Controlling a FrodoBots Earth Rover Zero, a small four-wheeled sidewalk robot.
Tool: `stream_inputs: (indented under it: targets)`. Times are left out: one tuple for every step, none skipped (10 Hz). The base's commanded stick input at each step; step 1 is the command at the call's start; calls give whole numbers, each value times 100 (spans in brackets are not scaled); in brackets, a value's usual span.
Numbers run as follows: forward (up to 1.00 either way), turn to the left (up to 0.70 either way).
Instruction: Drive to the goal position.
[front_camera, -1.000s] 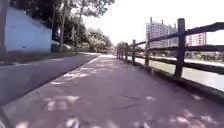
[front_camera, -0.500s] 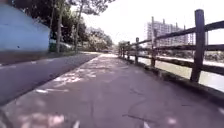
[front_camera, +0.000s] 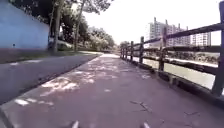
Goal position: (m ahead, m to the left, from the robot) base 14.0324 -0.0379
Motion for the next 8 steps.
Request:
stream_inputs:
  targets:
    - [100, 0]
    - [100, 0]
    - [100, 0]
    - [100, 0]
    - [100, 0]
    - [100, 0]
    - [100, 0]
    - [91, 0]
